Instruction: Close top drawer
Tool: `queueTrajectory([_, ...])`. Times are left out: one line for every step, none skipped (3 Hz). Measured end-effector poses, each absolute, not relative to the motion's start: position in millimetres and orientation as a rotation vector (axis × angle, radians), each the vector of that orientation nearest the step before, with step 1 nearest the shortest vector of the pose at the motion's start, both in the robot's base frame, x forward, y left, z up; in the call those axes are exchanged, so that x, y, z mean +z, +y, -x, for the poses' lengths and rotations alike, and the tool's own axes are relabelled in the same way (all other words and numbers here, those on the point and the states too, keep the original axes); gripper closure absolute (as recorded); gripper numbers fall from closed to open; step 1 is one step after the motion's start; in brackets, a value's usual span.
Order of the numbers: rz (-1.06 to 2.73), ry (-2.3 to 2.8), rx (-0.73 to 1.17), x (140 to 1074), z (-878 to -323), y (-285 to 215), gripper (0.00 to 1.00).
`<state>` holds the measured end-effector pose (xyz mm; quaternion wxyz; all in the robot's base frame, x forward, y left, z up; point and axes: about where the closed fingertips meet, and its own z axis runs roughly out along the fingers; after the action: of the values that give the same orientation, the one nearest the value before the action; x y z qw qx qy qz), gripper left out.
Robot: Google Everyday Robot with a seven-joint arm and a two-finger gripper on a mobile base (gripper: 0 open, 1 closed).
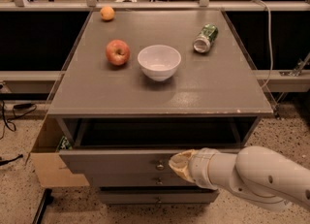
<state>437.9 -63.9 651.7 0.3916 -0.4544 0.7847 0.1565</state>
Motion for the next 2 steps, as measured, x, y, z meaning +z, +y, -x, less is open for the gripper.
queueTrajectory([1.154,1.993,0.397,651.7,-437.9,-63.9,1.00])
queueTrajectory([1.147,1.993,0.380,651.4,-440.3,-67.1,1.00])
